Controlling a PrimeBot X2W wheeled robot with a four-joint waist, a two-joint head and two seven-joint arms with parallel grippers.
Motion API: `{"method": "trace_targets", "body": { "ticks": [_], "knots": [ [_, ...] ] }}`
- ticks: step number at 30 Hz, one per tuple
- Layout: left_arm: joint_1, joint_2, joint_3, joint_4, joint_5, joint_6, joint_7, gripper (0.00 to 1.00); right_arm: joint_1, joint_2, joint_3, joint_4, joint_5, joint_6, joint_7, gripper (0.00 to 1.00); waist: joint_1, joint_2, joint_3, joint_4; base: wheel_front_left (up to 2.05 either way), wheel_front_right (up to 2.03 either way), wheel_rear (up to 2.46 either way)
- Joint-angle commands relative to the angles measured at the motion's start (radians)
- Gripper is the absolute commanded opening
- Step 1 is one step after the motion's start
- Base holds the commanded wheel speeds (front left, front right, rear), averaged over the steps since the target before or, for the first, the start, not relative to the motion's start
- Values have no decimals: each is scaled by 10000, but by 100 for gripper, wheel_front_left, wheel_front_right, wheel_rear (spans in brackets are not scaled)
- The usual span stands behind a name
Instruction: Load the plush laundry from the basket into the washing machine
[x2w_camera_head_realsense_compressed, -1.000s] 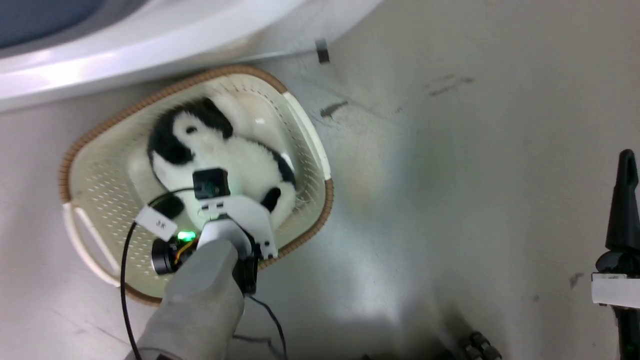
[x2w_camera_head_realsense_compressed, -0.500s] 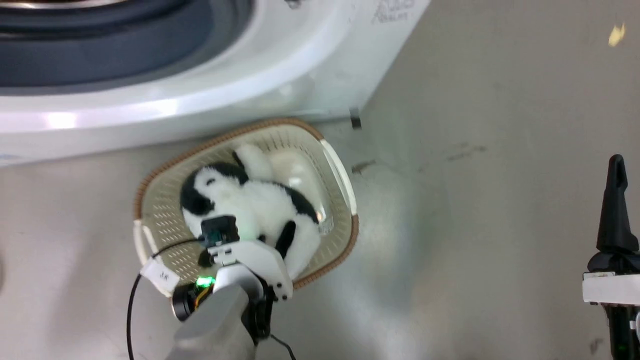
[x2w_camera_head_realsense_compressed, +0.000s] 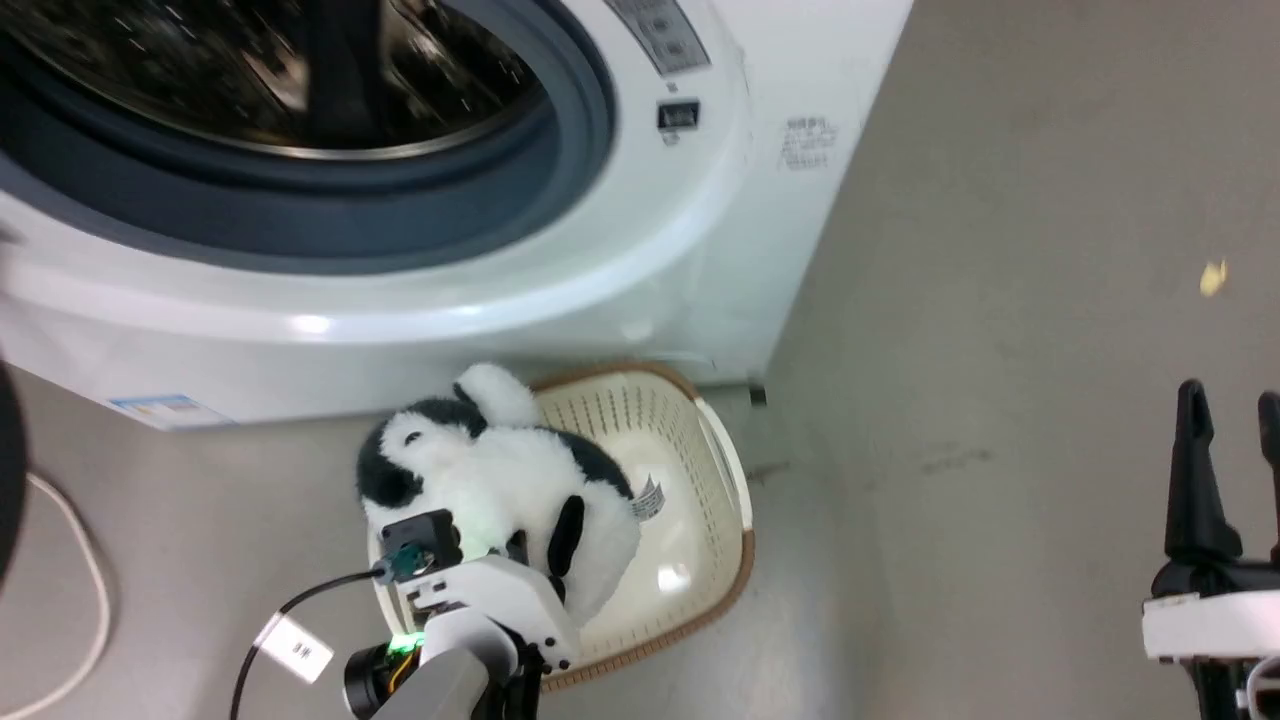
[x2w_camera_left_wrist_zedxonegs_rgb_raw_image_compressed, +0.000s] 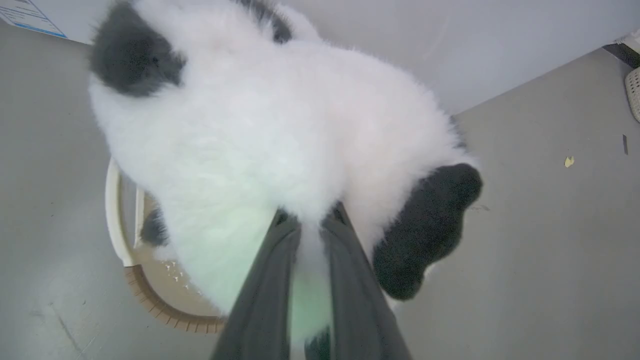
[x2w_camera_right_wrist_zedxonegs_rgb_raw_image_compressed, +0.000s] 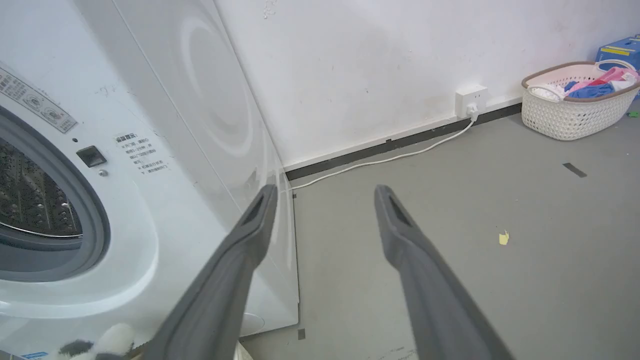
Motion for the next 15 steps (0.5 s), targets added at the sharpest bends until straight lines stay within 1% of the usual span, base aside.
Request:
{"method": "trace_targets", "body": {
  "ticks": [1, 2, 10, 13, 15],
  "knots": [
    [152, 76, 85, -198, 87, 42, -117, 0, 114, 12, 10, 22, 0, -7, -10, 100, 2, 0, -597, 283, 0, 0, 0],
    [669, 285, 464, -1201, 352, 282, -123, 0, 268, 12, 53, 101, 28, -7, 8, 100, 2, 0, -1038, 394, 0, 0, 0],
    [2158, 782, 1243, -4259, 1213, 1085, -126, 0, 576, 13, 121, 285, 87, -7, 2, 100, 2, 0, -1875, 592, 0, 0, 0],
    [2587, 926, 1605, -5490, 1719, 1405, -126, 0, 652, 13, 117, 338, 95, -7, -1, 100, 2, 0, -2079, 624, 0, 0, 0],
    [2810, 1004, 1805, -6185, 2134, 1514, -126, 0, 689, 13, 108, 352, 112, -7, -1, 100, 2, 0, -2156, 625, 0, 0, 0]
  ]
}}
